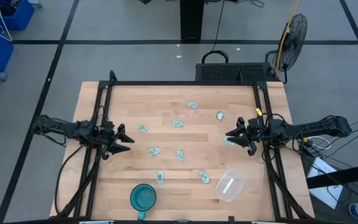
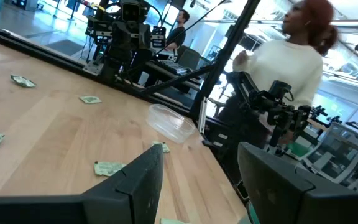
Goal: Pick and place Stevia / Truvia into bins
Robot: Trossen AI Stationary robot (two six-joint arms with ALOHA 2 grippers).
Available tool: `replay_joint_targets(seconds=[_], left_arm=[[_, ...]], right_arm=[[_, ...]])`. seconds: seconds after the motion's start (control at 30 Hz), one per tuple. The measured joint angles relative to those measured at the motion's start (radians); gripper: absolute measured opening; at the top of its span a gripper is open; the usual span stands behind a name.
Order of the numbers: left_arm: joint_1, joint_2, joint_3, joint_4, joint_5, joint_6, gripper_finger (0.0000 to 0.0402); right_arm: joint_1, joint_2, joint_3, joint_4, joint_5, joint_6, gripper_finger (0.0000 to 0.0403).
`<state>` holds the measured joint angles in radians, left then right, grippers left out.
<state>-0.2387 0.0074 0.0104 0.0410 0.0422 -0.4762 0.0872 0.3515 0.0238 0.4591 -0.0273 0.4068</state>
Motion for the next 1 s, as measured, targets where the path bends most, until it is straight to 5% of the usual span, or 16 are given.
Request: replay_joint_targets(seconds=[0.83, 1.0], left_arm=[[0.0, 0.0, 0.0, 0.0, 0.0, 0.0, 0.0212], [0.0, 0.0, 0.0, 0.0, 0.0, 0.0, 0.0212]], right_arm=[[0.0, 0.0, 0.0, 0.007, 0.001, -0.001, 0.011], [-0.003, 0.001, 0.0, 0.089, 0.067, -0.033, 0.011]])
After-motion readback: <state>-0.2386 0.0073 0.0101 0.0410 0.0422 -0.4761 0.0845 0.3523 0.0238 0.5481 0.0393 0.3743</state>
